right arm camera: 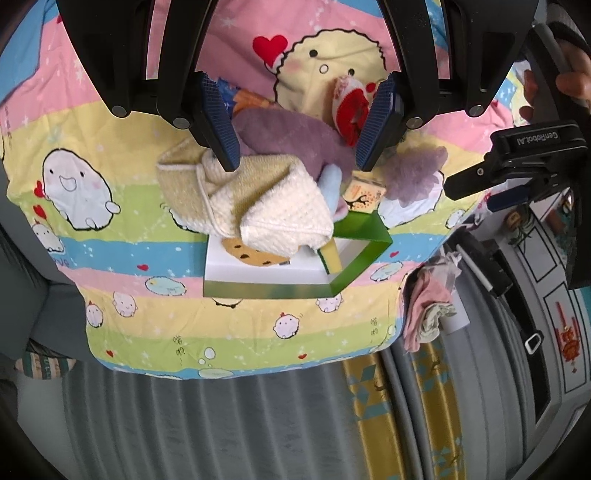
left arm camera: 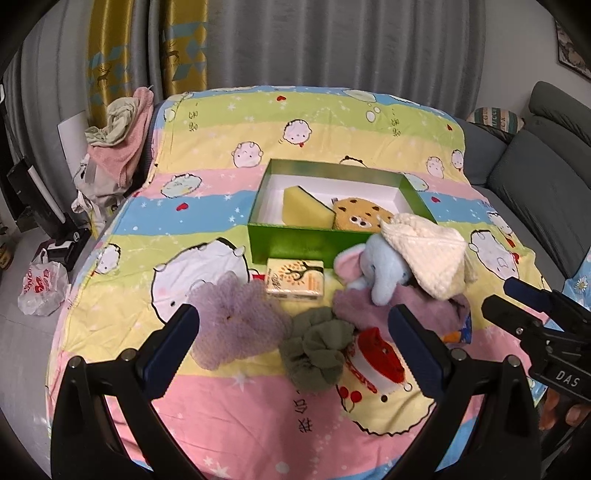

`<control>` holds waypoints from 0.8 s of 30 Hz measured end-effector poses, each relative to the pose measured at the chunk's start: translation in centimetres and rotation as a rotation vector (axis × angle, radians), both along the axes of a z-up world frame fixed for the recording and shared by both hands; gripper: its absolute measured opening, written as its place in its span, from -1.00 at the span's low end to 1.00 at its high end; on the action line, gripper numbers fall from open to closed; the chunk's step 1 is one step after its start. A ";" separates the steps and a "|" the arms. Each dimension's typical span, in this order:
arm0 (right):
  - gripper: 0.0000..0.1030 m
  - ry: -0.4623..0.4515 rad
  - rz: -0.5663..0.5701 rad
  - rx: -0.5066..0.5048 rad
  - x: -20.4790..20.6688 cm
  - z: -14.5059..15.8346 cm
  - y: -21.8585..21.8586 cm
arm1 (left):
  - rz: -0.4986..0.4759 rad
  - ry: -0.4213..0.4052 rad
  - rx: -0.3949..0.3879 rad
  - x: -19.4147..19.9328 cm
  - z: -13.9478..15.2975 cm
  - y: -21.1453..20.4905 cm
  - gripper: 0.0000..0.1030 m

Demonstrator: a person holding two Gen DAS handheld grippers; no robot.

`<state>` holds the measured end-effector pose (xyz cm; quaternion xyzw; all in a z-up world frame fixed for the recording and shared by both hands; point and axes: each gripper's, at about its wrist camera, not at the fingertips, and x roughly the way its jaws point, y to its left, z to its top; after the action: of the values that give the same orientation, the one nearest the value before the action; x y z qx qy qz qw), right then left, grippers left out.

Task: Organize soft objects
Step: 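Move the right gripper back over the cream fleece towel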

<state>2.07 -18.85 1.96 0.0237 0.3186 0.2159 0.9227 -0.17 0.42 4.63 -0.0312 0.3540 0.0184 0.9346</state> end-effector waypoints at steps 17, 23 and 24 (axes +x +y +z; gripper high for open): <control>0.29 0.044 -0.026 -0.008 0.4 -3.1 -2.3 | -0.079 0.060 -0.093 0.1 -2.9 -0.5 0.98; 0.29 0.050 -0.037 0.033 1.4 -4.2 -3.4 | -0.161 0.055 -0.167 1.0 -2.8 -1.6 0.98; 0.29 0.052 -0.042 0.040 1.6 -4.4 -3.6 | -0.178 0.057 -0.180 1.2 -2.8 -1.8 0.98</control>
<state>3.66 -22.45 -2.44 0.0545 0.3377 0.2020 0.9177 1.04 -1.38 1.79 -0.0828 0.3818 -0.0955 0.9155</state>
